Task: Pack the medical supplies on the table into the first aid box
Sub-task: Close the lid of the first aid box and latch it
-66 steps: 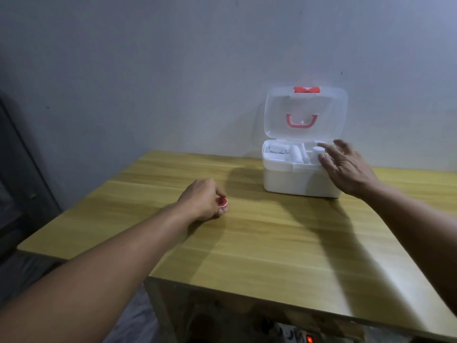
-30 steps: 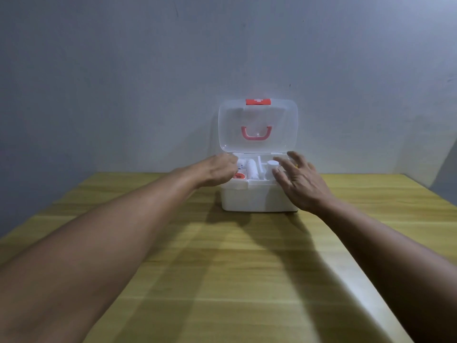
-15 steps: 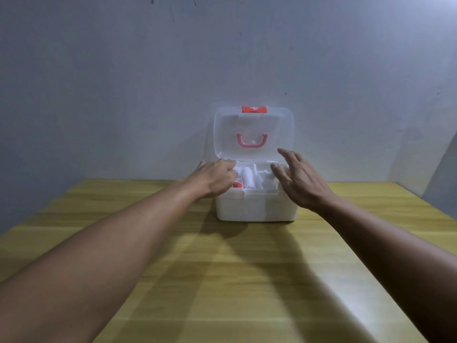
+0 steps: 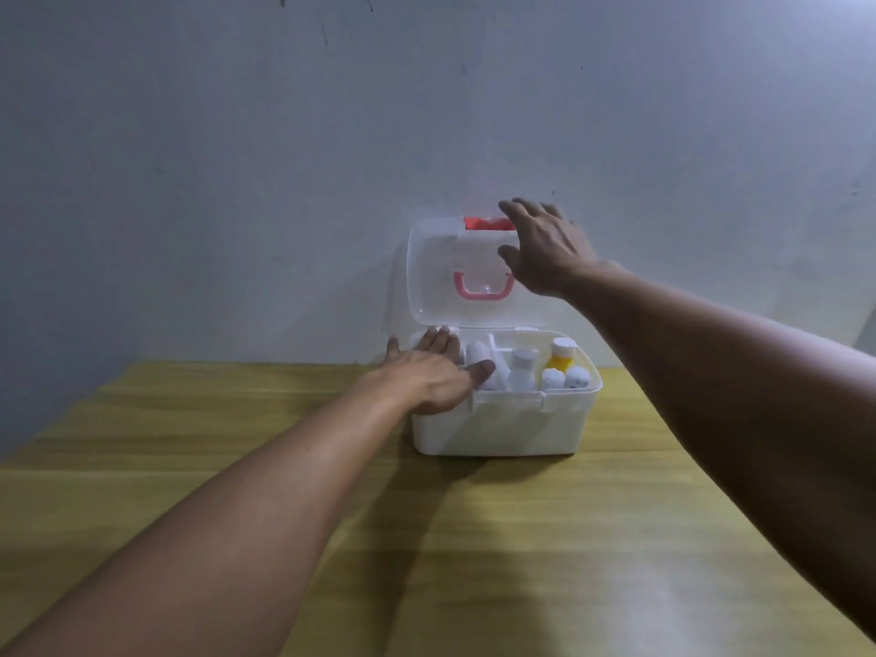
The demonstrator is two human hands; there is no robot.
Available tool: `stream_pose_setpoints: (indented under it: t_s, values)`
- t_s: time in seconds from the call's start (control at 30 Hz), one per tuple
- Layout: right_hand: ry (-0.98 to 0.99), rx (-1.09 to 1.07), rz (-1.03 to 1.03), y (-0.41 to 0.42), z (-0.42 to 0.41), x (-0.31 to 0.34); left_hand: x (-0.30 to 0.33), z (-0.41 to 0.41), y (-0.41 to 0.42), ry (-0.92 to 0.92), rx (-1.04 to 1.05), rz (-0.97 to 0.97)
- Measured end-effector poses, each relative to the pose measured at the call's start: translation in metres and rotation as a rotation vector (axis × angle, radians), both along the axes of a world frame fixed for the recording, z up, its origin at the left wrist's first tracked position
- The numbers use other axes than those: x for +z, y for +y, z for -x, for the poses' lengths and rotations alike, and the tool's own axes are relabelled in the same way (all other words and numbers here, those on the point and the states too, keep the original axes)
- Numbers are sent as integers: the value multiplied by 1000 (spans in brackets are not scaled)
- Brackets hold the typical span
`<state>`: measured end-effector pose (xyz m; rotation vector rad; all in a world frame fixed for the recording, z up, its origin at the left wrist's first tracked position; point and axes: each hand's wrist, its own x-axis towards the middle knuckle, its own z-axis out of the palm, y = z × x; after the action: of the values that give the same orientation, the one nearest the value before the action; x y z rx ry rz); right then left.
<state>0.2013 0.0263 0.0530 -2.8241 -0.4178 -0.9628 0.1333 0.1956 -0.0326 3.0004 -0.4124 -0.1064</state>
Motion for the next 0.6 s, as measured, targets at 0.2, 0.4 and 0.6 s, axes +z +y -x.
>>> stream_pose_setpoints:
  t_s: [0.2,0.4,0.6]
  values:
    - [-153,-27,24,8,-6,11,-4,-2,1,-13,-3,8]
    - [-130,109,2,1,39,22,-17,5,3,-370,34,152]
    - [68,186,78,-12,96,13,-14,39,12,-1155,-77,576]
